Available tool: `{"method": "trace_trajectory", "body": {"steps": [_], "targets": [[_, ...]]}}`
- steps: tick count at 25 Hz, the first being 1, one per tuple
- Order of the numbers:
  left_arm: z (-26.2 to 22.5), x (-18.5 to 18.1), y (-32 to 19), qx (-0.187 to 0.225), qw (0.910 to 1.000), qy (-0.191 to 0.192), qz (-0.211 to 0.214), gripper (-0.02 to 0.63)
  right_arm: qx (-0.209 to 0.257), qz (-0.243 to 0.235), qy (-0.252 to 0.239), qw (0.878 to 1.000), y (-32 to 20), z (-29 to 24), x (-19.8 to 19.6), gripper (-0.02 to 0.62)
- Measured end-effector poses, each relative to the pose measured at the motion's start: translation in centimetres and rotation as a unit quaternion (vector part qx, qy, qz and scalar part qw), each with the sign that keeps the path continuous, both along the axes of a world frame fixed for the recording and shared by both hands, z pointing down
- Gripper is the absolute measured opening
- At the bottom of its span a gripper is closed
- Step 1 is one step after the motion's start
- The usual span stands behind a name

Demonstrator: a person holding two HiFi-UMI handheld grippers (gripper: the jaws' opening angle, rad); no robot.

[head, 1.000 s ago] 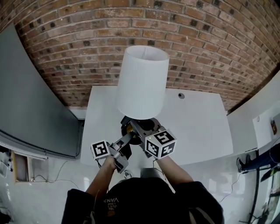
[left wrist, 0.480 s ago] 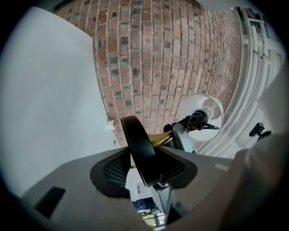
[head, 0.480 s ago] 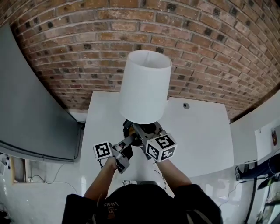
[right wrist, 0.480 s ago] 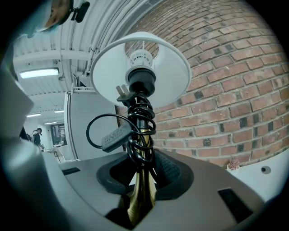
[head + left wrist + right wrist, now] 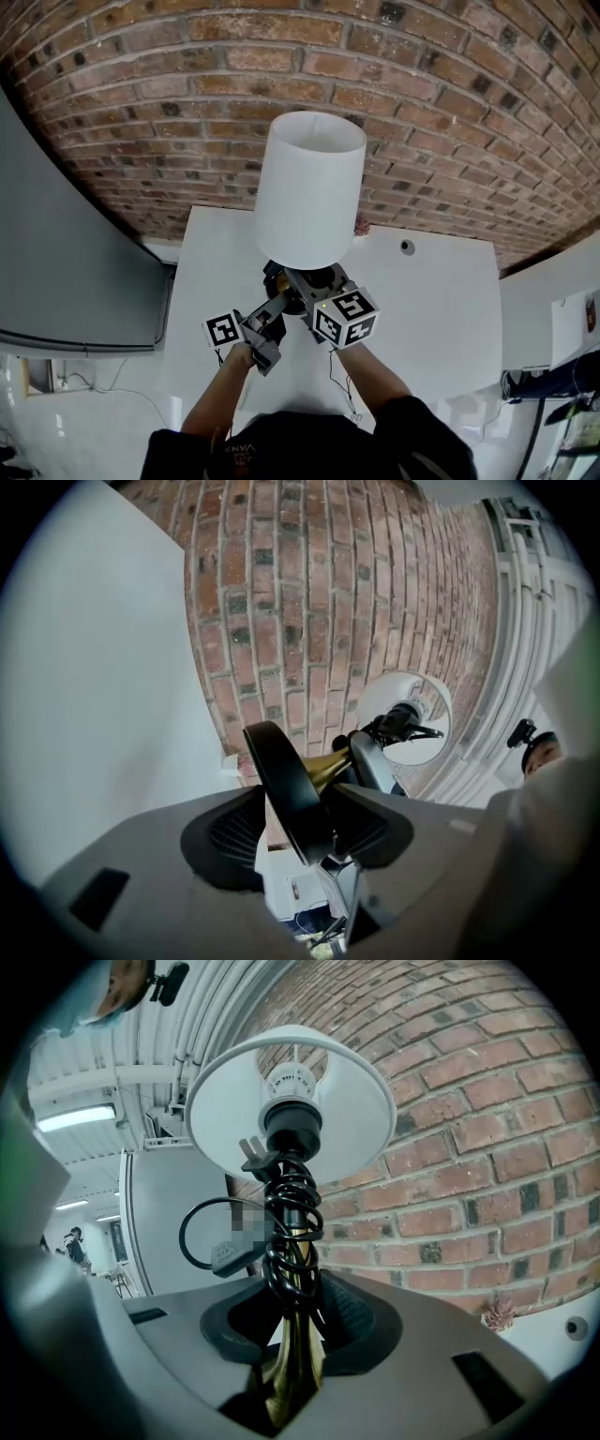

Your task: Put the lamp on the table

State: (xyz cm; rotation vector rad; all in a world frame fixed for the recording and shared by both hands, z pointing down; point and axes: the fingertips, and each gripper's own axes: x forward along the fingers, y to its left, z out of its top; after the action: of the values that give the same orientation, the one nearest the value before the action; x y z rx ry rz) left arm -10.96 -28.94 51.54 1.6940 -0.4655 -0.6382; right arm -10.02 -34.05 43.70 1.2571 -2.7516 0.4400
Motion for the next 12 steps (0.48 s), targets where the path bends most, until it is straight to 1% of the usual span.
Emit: {"method": "trace_trajectory", "body": {"steps": [4,8,10,12], "targets": [[1.4,-0.1,-1.8,-0.005,0.9997,-0.021,-0.014,0.225,0.003,-0.002,0.0,1.0,-2.4,1.0,0.6,0.11],[3.1,-0.7,-3.2,-0.01,0.9973,-0.064,-0.034,0.232,0.015,0.002,0.008,1.0,-5.0,2.1,1.3,0.11],[3.7,-1.5,-3.9,0.005,0.9941,-0.096,-0.049,0.232,0.019,0.005,0.012,1.0,-6.2,2.9,1.6,0.11],[4.3,-2.7,-4.7,0.025,0.9868,-0.144,-0.07,0.229,0.018,0.006,0.015,1.0,-7.3,3.9,1.7,0.11]]}}
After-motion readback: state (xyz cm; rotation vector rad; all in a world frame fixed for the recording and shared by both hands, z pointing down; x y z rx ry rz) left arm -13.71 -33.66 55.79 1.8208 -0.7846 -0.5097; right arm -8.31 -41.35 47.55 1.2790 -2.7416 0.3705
